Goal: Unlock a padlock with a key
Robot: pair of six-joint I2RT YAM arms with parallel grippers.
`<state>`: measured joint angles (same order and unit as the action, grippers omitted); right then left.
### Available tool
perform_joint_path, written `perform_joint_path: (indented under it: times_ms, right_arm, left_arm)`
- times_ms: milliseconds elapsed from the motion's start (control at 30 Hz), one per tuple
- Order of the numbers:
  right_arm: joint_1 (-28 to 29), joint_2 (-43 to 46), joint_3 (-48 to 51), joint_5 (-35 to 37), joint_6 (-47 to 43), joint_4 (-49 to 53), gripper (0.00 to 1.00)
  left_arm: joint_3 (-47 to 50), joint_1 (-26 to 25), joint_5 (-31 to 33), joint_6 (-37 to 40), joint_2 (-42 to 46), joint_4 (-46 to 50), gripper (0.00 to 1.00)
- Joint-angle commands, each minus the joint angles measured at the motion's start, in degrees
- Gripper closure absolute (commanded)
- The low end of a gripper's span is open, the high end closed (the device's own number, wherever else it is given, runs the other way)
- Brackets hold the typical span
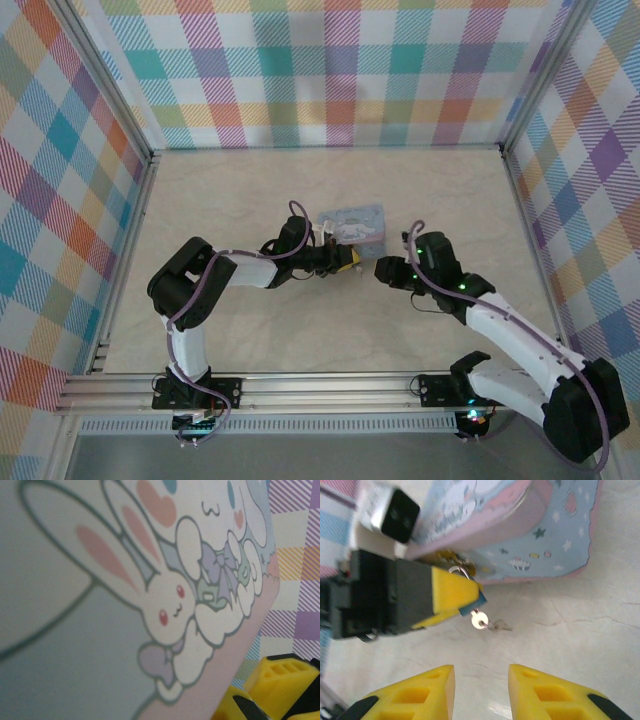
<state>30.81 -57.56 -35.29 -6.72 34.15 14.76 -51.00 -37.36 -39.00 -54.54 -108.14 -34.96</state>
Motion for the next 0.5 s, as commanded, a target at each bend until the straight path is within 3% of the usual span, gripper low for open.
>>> perform_joint_path:
  times_ms: [0,233,467]
  right_arm:
    - [4.0,-3.2,-3.9,8.9,-9.9,8.2,0.66]
    - [9.8,-11.3,-9.6,15.2,-15.3,8.4,0.65]
    - [11.9,-17.8,-13.2,18.2,-18.4,7.4,0.62]
  left_arm:
    - [-0.6,-0.3,-1.8,0.7,2.5,-0.4,1.0]
    - [-1.2,-0.3,-2.3,0.3,2.5,-0.2,1.0]
    - [-1.9,-0.3,-2.9,0.3,2.5,0.3,1.0]
